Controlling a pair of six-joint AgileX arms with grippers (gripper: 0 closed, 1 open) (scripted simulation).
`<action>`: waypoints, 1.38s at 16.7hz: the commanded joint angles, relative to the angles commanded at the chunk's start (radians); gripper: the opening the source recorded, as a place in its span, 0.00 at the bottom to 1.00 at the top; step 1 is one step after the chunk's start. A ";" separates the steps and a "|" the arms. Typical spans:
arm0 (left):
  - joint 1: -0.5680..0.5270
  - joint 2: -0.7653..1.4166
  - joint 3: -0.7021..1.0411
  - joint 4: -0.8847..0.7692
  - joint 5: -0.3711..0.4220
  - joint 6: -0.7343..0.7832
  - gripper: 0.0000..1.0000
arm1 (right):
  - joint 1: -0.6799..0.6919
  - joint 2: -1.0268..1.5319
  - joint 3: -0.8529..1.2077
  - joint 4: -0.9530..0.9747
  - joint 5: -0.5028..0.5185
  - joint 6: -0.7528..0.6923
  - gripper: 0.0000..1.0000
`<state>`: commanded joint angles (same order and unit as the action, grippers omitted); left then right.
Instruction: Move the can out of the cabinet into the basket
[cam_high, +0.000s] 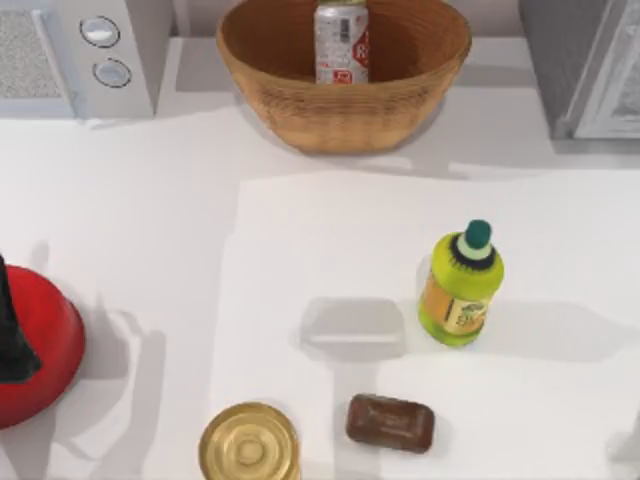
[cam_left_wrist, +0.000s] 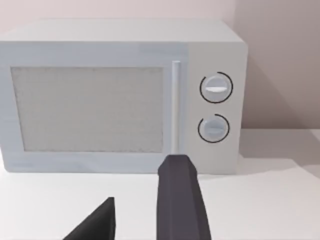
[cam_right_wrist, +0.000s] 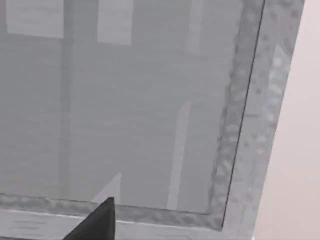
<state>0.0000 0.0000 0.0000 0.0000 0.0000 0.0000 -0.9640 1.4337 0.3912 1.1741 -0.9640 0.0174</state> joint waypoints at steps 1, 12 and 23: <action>0.000 0.000 0.000 0.000 0.000 0.000 1.00 | -0.024 0.040 -0.004 0.014 -0.016 0.004 1.00; 0.000 0.000 0.000 0.000 0.000 0.000 1.00 | -0.063 0.109 0.007 0.002 -0.043 0.014 1.00; 0.000 0.000 0.000 0.000 0.000 0.000 1.00 | -0.084 -0.012 0.623 -0.729 -0.043 0.024 1.00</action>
<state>0.0000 0.0000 0.0000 0.0000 0.0000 0.0000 -1.0481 1.4217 1.0144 0.4454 -1.0068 0.0415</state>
